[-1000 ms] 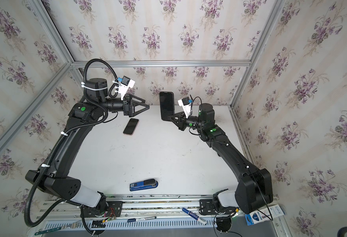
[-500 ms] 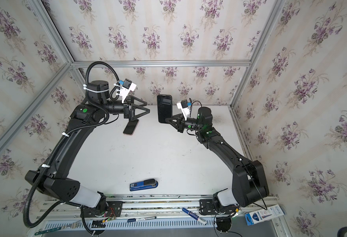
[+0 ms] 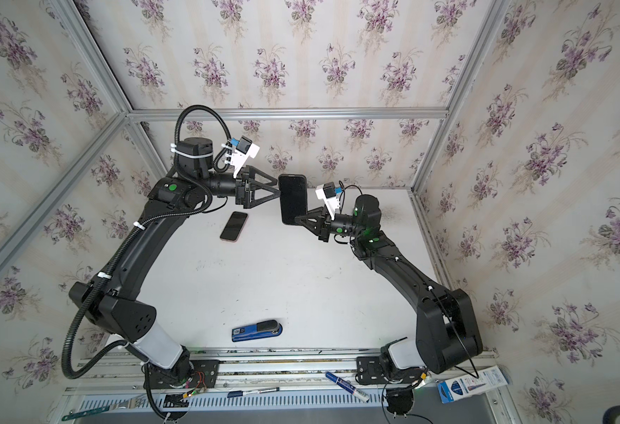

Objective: Take the phone out of the phone case
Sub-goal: Pass the phone.

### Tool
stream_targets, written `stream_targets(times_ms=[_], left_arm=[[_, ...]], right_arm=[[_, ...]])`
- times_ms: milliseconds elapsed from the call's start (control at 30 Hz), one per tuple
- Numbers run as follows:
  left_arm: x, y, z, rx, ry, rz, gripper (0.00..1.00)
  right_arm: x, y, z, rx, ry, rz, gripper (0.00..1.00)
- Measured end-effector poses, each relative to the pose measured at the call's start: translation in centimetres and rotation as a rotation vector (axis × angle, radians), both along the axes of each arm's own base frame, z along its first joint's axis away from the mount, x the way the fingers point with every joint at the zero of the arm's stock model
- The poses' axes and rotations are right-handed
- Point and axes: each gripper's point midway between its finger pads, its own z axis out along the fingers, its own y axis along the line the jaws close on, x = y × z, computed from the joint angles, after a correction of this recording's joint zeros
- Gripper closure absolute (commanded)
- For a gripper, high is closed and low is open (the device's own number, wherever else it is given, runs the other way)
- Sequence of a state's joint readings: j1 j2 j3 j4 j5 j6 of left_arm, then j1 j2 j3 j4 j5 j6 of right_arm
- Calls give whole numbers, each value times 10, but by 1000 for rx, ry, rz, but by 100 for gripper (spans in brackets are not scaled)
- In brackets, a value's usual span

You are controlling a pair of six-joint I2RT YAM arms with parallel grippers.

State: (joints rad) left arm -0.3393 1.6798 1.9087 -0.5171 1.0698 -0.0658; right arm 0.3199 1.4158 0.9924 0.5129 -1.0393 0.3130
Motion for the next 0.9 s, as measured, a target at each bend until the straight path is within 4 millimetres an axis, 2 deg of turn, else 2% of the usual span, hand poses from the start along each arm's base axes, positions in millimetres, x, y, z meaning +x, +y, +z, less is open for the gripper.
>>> stream_targets(times_ms=[133, 200, 233, 333, 533, 800, 867, 900], left_arm=[[3, -5, -7, 1, 27, -18, 40], [4, -6, -9, 1, 38, -21, 44], [4, -6, -10, 0, 41, -23, 51], [3, -8, -6, -6, 35, -29, 60], [4, -14, -7, -13, 32, -48, 68], [4, -17, -9, -23, 24, -75, 91], [2, -18, -8, -30, 9, -98, 94], [1, -18, -8, -31, 9, -100, 95]], right_arm=[[-2, 0, 0, -1, -9, 4, 100], [-3, 0, -2, -3, -5, 9, 100], [-4, 0, -3, -4, -5, 10, 100], [-8, 2, -4, -6, -15, 28, 100], [-9, 2, -4, -8, -27, 35, 100], [-14, 2, -4, -8, -19, 56, 100], [-17, 2, -4, -6, -4, 73, 100], [-18, 2, -4, -6, -2, 73, 95]])
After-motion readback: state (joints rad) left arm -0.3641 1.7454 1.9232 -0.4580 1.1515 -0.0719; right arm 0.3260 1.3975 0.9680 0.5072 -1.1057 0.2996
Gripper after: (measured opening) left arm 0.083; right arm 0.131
